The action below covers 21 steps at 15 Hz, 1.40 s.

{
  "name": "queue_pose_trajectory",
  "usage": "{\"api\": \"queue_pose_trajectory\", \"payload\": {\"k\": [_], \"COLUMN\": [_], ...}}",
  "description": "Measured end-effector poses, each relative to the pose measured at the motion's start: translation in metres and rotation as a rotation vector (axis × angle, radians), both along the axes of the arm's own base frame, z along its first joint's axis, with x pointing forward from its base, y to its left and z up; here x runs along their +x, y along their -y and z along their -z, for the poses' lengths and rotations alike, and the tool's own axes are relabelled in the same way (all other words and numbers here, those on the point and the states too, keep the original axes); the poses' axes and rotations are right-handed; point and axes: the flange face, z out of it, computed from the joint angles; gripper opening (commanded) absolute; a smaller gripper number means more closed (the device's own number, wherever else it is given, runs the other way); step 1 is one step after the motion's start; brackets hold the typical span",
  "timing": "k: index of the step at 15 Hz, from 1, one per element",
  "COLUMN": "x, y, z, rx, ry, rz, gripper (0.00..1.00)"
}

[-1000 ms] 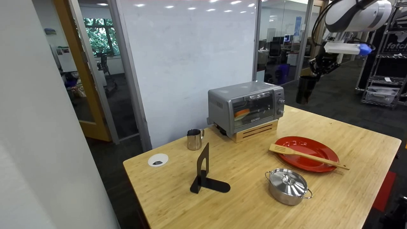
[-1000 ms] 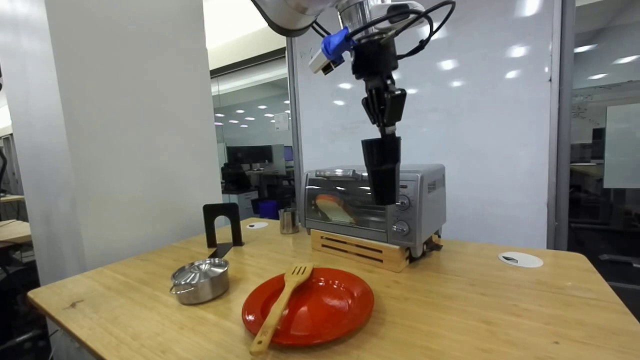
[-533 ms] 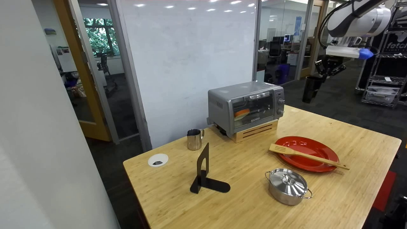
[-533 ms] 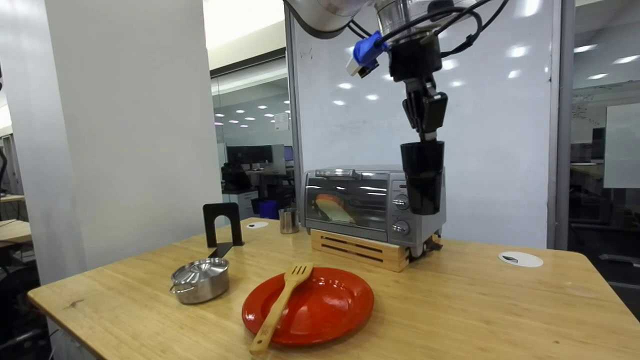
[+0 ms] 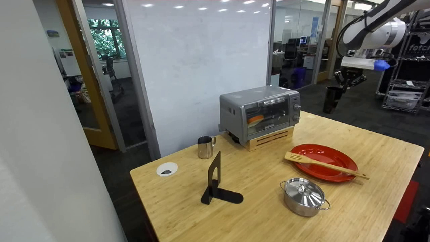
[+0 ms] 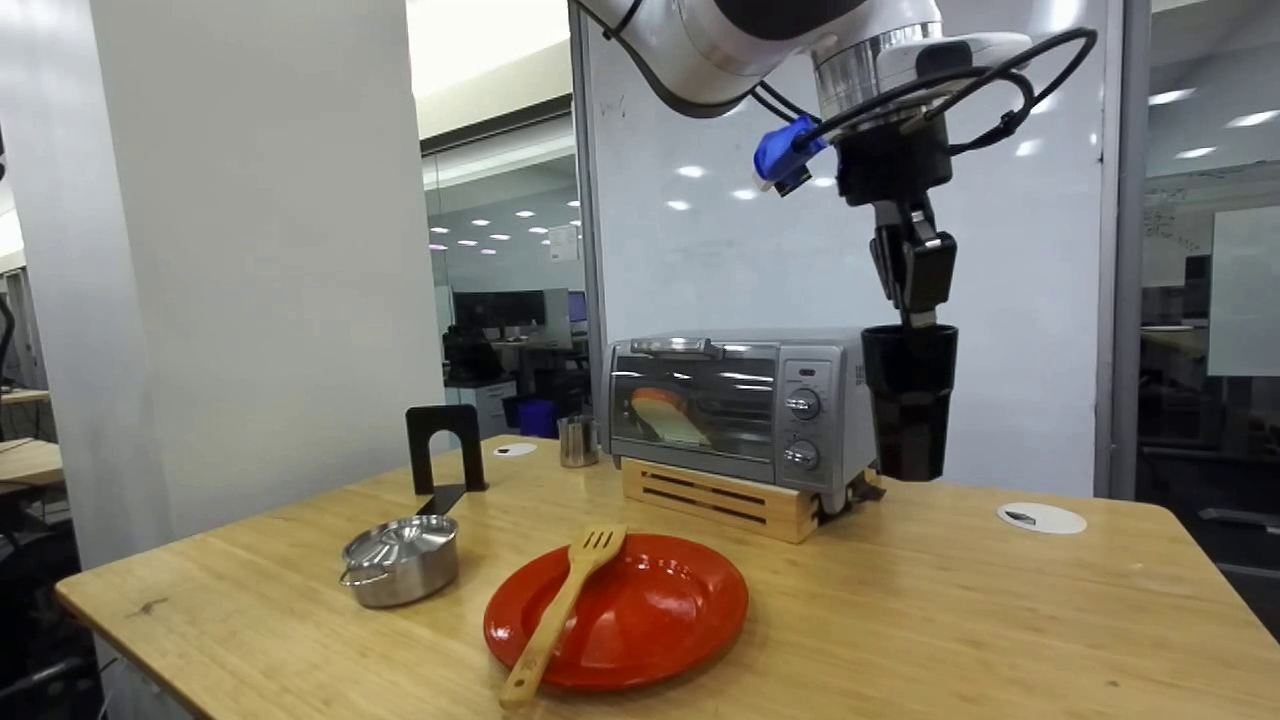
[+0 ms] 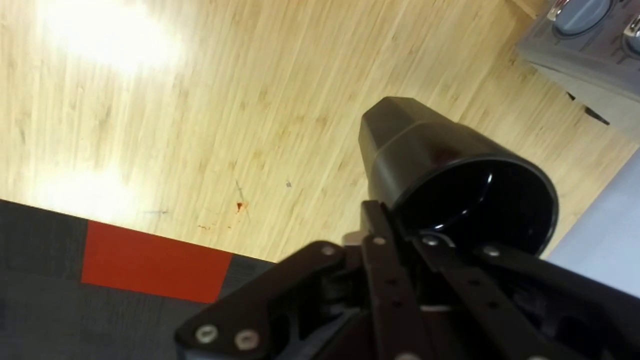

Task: Move the black to the right side of the table

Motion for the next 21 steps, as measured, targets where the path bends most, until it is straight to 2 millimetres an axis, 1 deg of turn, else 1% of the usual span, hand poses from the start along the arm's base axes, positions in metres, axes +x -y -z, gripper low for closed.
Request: {"api": "queue_pose_trajectory", "payload": {"k": [4,10,21], "x": [-0.003,-0.009,-0.042], "y": [0.007,0.004,-0.012], "z": [0.017,0.036,0.087], "rx": [0.031,0.058,0.039], "ry": [0.003,-0.007,-0.026], "rz": [0.069,0.103,0.124], "gripper": [0.01,0.01,0.01]}}
